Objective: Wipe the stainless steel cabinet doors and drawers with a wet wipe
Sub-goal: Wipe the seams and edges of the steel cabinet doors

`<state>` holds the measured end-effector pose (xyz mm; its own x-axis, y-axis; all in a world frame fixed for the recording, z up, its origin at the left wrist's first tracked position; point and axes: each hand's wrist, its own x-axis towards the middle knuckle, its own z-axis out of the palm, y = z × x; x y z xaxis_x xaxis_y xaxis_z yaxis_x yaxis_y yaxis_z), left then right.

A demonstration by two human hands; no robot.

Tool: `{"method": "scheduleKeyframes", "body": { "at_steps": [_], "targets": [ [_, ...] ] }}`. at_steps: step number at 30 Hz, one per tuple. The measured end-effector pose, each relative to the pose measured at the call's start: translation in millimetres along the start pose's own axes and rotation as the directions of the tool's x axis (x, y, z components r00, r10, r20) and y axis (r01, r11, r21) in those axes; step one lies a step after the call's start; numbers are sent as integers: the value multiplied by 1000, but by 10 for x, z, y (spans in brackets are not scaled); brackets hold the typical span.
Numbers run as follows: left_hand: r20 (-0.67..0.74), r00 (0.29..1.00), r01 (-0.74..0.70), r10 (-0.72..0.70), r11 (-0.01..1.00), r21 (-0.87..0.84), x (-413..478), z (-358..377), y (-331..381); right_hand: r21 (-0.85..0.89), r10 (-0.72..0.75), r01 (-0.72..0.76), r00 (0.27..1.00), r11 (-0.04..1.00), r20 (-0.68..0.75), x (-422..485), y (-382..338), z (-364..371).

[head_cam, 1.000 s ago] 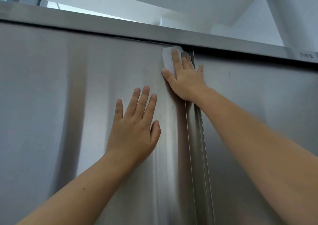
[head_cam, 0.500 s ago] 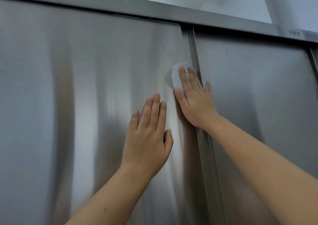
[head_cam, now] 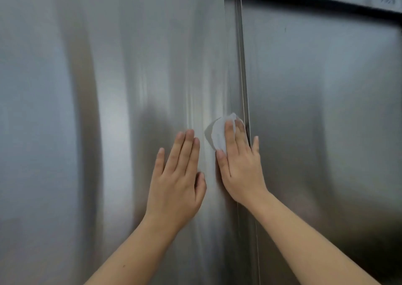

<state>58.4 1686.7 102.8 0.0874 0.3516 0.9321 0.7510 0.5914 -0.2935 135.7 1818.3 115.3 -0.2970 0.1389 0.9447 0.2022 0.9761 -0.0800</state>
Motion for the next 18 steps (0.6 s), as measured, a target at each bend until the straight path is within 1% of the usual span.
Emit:
{"method": "scheduleKeyframes", "body": {
  "at_steps": [3,5,10,12,16,18],
  "targets": [
    [55,998,0,-1,1000,17,-134,-67,151,49,-4,3,1000,999,18,-291,37,32],
    [83,997,-1,-1,1000,27,-237,-127,249,66,-35,33,999,997,39,-425,85,19],
    [130,990,46,-50,998,37,-533,-342,443,90,-85,80,994,993,61,-617,139,-70],
    [137,988,69,-75,996,52,-644,-439,492,104,-95,89,994,991,58,-697,93,-119],
    [159,978,126,-135,990,68,-835,-651,552,119,-167,161,985,980,46,-862,-62,-209],
    [170,973,147,-158,986,75,-932,-764,558,148,-170,161,984,976,54,-947,-159,-234]
  ]
}}
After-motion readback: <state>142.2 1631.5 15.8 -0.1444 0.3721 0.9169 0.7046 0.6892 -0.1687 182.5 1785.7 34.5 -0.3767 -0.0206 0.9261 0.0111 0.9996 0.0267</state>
